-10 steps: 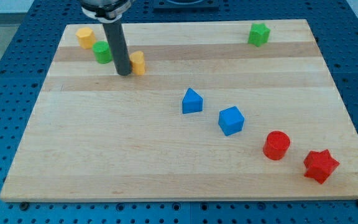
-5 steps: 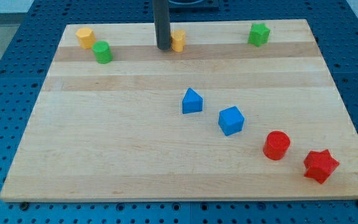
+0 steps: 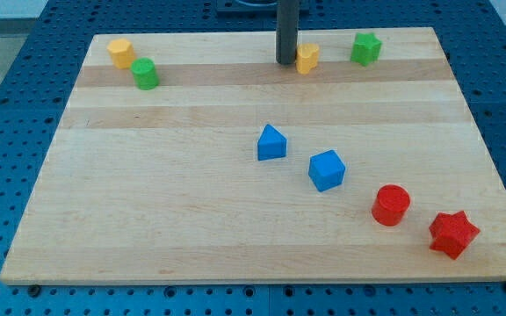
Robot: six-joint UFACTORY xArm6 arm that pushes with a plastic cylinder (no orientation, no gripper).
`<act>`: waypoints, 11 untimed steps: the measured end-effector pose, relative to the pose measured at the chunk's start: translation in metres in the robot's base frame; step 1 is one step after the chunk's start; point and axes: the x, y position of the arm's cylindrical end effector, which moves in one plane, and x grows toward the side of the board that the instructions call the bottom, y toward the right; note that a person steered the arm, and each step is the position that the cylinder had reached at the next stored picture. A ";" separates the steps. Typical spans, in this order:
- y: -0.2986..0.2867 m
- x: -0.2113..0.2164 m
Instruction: Push the yellow heart diagonal to the green star
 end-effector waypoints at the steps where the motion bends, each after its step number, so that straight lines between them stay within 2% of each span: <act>1: -0.027 -0.002; 2: -0.037 0.028; 3: -0.037 0.032; 5: 0.047 0.035; 6: 0.060 0.024; 8: 0.060 0.001; 10: 0.049 -0.002; 11: -0.004 0.003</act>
